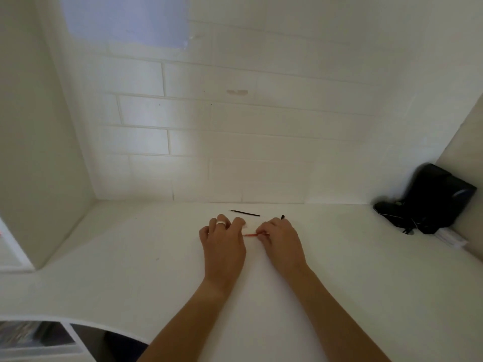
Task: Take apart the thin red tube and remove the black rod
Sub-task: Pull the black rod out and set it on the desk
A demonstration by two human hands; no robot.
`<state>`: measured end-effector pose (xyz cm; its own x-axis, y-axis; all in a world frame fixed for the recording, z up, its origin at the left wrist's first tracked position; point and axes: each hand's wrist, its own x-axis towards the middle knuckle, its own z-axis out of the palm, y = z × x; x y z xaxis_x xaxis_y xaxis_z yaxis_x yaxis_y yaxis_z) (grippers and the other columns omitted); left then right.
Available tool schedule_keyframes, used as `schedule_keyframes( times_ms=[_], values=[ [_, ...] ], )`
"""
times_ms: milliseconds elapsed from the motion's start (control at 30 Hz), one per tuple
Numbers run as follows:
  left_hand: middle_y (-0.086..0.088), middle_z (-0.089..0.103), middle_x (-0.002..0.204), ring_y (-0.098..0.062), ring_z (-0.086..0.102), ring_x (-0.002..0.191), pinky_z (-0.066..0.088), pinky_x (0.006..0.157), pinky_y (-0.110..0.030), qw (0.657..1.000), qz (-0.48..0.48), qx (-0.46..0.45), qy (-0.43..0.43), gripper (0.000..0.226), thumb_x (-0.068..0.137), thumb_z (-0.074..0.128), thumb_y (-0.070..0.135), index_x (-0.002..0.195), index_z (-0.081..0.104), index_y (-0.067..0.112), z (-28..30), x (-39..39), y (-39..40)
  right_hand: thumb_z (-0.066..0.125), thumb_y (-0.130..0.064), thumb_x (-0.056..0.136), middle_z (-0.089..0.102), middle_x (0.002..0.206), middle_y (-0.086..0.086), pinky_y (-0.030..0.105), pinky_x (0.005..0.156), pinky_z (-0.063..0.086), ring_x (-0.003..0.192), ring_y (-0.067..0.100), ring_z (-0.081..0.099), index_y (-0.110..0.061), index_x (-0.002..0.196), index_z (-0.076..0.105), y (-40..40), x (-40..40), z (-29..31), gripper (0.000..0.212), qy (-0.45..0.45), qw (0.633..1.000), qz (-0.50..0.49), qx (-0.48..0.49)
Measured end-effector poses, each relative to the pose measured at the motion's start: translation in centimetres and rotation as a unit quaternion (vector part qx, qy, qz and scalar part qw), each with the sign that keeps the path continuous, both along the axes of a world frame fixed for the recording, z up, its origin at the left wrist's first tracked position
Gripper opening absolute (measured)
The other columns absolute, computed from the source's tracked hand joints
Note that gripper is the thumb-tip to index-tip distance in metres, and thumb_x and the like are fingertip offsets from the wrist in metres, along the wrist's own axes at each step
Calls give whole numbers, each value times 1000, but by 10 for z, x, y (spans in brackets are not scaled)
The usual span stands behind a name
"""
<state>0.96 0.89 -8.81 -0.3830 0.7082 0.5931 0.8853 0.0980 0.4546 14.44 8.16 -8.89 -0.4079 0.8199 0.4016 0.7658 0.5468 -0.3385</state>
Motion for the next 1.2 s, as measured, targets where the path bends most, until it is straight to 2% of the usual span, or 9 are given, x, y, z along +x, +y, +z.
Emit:
schedule_keyframes(
  times_ms=[67,133,267,400,533,833,933,1067,1200],
  values=[
    [6,51,83,-16,51,80,16,79,-26,1000,3,14,-2,15,93,63,15,93,68,29,0,-1,-1,67,-18,92,67,95,-6,37,85,49,96,22,56,-22,94,72,-3,-1,-3,7,6,1000,-10,15],
    [7,49,83,-15,50,81,14,79,-26,1000,7,19,-9,10,94,64,23,88,68,30,0,-2,-2,64,-19,93,64,95,-7,35,86,43,99,22,53,-23,93,69,-3,-1,-5,6,-3,1000,-15,26],
    [7,49,85,-14,50,85,14,84,-26,999,24,9,-35,16,90,69,14,85,68,30,-2,-4,-1,59,-17,96,60,100,-6,29,83,28,105,22,49,-23,95,65,-2,-1,-9,8,-19,999,-33,33],
    [9,50,89,-14,53,89,13,93,-26,998,45,-3,-47,35,79,69,-6,85,67,28,-2,-5,0,60,-12,93,60,100,-3,33,79,34,98,24,51,-22,94,63,-4,0,-8,10,-3,996,-66,61],
    [7,55,91,-13,56,91,9,95,-23,998,47,-11,-34,41,76,66,-11,87,68,28,-3,-4,1,63,-10,92,60,96,-3,30,75,31,92,24,53,-22,90,62,-4,1,-8,12,20,992,-79,94],
    [7,56,91,-6,51,93,14,100,-25,999,-19,-13,-26,34,81,68,-4,89,69,29,-5,-2,2,67,-11,89,57,97,-10,25,78,23,90,18,49,-26,90,61,-9,-2,-7,17,18,991,-31,132],
    [8,56,91,-5,45,91,29,97,-33,999,-46,-9,-25,31,82,72,-1,91,69,29,-6,-2,2,66,-10,90,56,97,-11,26,78,28,91,17,48,-27,91,60,-10,-1,-7,18,14,990,-26,140],
    [10,55,90,-12,54,93,23,88,-24,997,-77,-10,-28,28,85,72,4,91,66,31,-5,-3,3,64,-14,92,58,99,-10,27,83,29,94,17,50,-26,94,62,-10,4,-4,12,21,988,-24,154],
    [11,55,90,-12,55,95,25,86,-25,995,-95,-8,-13,23,88,70,10,93,66,32,-5,-1,2,62,-20,95,59,102,-9,31,87,38,95,19,54,-25,97,64,-12,2,-4,5,25,982,9,186]
  ],
)
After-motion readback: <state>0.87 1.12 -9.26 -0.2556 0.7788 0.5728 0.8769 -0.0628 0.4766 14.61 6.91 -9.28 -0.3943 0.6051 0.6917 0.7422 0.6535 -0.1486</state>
